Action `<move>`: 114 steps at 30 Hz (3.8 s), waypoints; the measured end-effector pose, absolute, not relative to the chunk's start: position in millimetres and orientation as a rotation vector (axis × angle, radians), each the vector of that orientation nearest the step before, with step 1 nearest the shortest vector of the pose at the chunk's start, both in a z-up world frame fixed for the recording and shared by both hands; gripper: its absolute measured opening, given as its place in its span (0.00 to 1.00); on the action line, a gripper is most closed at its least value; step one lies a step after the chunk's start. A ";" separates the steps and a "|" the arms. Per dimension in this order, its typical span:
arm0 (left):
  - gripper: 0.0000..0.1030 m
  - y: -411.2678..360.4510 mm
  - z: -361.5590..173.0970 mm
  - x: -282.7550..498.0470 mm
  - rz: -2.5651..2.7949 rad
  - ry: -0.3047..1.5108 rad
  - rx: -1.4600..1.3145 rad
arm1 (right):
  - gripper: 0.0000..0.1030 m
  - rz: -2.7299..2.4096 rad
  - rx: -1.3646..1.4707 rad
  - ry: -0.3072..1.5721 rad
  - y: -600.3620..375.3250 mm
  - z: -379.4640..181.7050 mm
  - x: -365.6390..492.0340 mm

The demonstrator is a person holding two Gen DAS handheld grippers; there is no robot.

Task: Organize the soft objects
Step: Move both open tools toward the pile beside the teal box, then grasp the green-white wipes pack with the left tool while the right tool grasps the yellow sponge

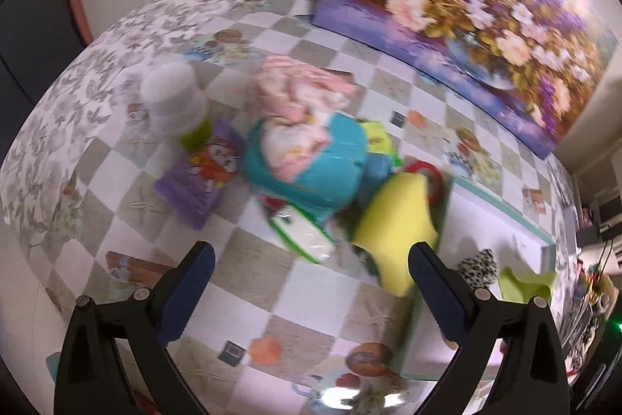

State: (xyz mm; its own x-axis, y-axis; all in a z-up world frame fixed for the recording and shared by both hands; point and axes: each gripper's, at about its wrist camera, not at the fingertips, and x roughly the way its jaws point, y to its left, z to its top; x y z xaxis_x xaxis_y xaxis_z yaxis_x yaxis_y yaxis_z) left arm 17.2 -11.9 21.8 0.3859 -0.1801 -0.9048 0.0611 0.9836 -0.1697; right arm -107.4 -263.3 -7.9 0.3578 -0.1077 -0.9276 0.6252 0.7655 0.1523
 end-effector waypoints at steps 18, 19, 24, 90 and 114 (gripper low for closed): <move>0.97 60.6 -11.8 40.0 -0.014 1.238 -0.259 | 1.00 -0.317 0.361 1.172 -167.7 -23.8 -50.7; 0.97 58.9 -12.3 39.9 -0.023 1.239 -0.266 | 1.00 -0.308 0.356 1.175 -164.7 -25.2 -48.5; 0.97 49.6 -13.2 40.6 -0.047 1.228 -0.271 | 1.00 -0.249 0.331 1.167 -153.3 -26.6 -40.0; 0.30 44.9 -63.4 46.0 -0.099 1.368 -0.406 | 0.93 -0.118 0.072 1.093 -124.2 -38.8 -1.5; 0.30 50.5 -55.3 49.9 -0.075 1.357 -0.421 | 0.48 -0.073 0.194 0.988 -139.4 -13.4 -2.5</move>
State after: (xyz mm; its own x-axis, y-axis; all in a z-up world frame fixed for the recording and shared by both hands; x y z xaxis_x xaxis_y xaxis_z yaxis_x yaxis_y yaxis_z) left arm 49.9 50.5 -55.3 0.2221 -0.2930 -0.9300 -0.1886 0.9229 -0.3358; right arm -2.5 -139.4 -13.4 0.5495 0.0267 -0.8350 0.1492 0.9803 0.1296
